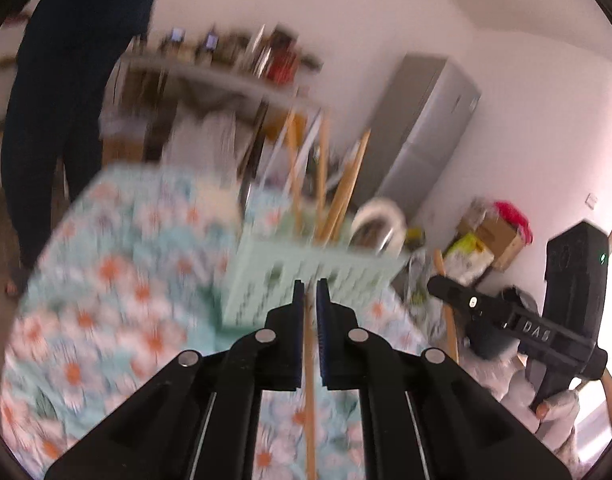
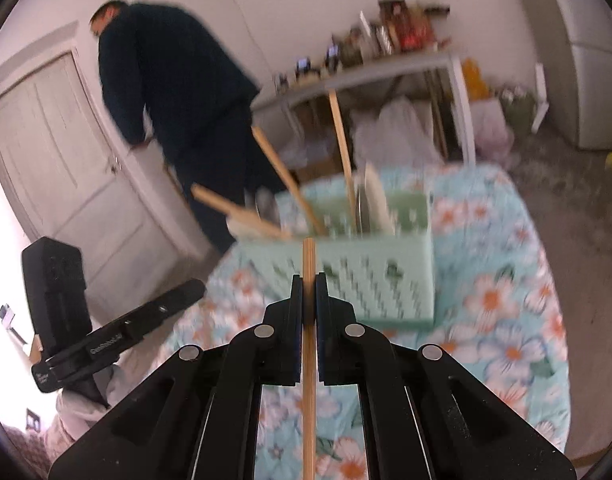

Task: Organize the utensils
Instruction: 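Raise the left tool's chopstick above the basket while the right tool holds its chopstick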

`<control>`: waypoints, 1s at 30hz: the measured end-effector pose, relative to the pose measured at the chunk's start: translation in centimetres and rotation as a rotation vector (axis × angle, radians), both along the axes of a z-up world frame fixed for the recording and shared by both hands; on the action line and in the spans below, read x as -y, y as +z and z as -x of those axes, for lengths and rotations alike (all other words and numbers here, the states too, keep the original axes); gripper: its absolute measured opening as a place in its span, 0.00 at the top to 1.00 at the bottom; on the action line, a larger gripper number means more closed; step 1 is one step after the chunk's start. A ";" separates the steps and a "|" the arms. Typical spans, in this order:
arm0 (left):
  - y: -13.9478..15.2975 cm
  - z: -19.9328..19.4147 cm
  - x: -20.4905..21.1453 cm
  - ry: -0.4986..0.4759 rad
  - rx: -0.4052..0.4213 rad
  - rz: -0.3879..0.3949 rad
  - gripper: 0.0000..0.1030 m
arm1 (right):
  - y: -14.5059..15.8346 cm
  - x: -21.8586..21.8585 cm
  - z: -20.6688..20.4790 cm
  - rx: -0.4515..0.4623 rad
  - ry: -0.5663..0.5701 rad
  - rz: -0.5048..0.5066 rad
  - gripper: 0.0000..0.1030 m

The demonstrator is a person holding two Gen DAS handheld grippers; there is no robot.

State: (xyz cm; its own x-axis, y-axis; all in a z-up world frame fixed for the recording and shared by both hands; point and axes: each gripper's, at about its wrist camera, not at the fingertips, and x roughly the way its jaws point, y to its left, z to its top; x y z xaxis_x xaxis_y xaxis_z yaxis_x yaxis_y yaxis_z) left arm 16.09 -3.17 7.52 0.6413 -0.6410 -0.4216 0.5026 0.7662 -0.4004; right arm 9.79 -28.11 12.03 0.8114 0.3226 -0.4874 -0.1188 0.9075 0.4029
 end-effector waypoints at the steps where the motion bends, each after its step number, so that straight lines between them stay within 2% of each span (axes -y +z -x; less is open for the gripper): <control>1: 0.6 0.3 0.1 0.012 0.033 0.011 0.95 | 0.5 0.1 0.4 0.027 -0.010 -0.006 0.96; 4: 2.0 1.9 0.2 0.059 0.184 0.017 0.95 | 1.2 0.3 1.1 0.094 -0.048 -0.004 0.96; 6: 1.9 2.4 0.3 0.066 0.221 0.017 0.95 | 1.4 0.6 1.4 0.112 -0.051 -0.007 0.96; 9: 1.5 2.3 0.4 0.052 0.211 0.010 0.95 | 1.2 0.6 1.6 0.109 -0.051 0.009 0.96; 12: 0.6 1.5 0.8 0.000 0.133 -0.016 0.95 | 1.0 0.7 1.5 0.103 -0.049 0.001 0.96; 14: -0.5 1.3 1.2 -0.043 0.062 -0.064 0.95 | 0.9 0.6 1.7 0.100 -0.046 0.002 0.96; 17: -3.0 0.5 2.3 -0.093 -0.058 -0.151 0.94 | 0.6 0.4 2.1 0.085 -0.042 -0.002 0.96; 20: -5.8 -0.8 3.0 -0.121 -0.182 -0.215 0.84 | 0.0 0.5 2.5 0.065 -0.043 -0.017 0.96; 25: -10.2 -3.7 4.7 -0.134 -0.365 -0.294 0.83 | -1.0 0.9 3.3 0.046 -0.056 -0.046 0.96; 30: -12.3 -5.7 5.8 -0.120 -0.436 -0.338 0.83 | -1.4 1.9 3.9 0.043 -0.065 -0.068 0.96</control>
